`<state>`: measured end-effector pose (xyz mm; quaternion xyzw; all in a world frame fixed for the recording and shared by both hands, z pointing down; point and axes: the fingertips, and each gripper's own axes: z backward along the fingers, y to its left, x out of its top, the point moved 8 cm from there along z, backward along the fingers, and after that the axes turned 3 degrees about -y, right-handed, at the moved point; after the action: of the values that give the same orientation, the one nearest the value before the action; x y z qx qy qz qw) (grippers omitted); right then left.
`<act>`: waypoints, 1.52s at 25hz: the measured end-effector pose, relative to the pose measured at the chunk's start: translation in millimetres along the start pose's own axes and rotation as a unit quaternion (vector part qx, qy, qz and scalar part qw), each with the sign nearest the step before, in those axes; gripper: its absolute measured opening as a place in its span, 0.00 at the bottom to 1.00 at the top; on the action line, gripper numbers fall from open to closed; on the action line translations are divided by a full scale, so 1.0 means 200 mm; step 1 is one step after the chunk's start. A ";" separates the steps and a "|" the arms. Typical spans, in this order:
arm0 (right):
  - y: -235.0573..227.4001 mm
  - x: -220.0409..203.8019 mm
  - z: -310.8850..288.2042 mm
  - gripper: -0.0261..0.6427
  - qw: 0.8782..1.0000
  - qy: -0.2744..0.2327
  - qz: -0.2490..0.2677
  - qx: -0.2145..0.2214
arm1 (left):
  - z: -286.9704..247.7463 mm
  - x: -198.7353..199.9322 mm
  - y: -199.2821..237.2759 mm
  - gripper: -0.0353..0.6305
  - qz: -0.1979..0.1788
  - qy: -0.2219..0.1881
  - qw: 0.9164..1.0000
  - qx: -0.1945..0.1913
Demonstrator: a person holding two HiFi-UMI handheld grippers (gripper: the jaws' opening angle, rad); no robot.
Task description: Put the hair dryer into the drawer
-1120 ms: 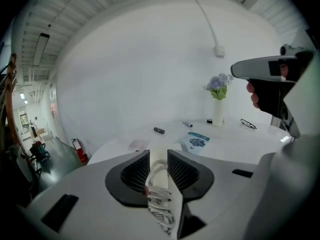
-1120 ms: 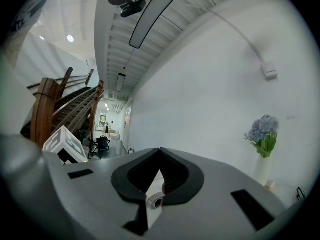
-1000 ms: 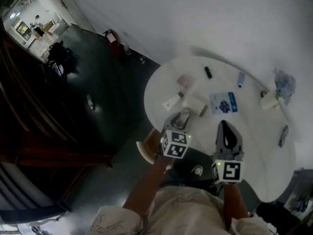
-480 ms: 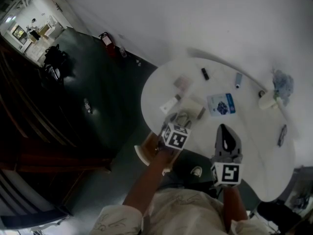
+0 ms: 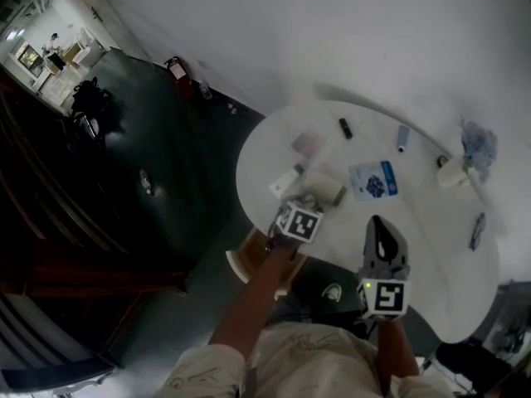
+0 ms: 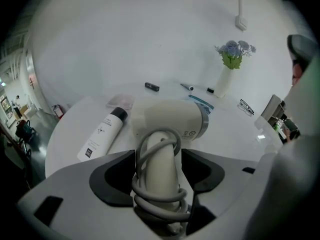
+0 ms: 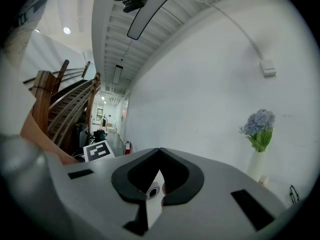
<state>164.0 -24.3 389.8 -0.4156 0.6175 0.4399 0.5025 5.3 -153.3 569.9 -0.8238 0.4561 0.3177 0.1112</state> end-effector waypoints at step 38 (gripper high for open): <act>0.04 0.00 0.00 0.05 1.000 -0.001 0.005 0.019 | 0.25 -0.03 -0.02 0.42 0.019 -0.066 0.996 0.053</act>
<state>156.9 -22.5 390.0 -0.4023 0.6272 0.4306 0.5092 -14.4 -122.7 534.8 -0.7850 0.4798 0.3489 0.1787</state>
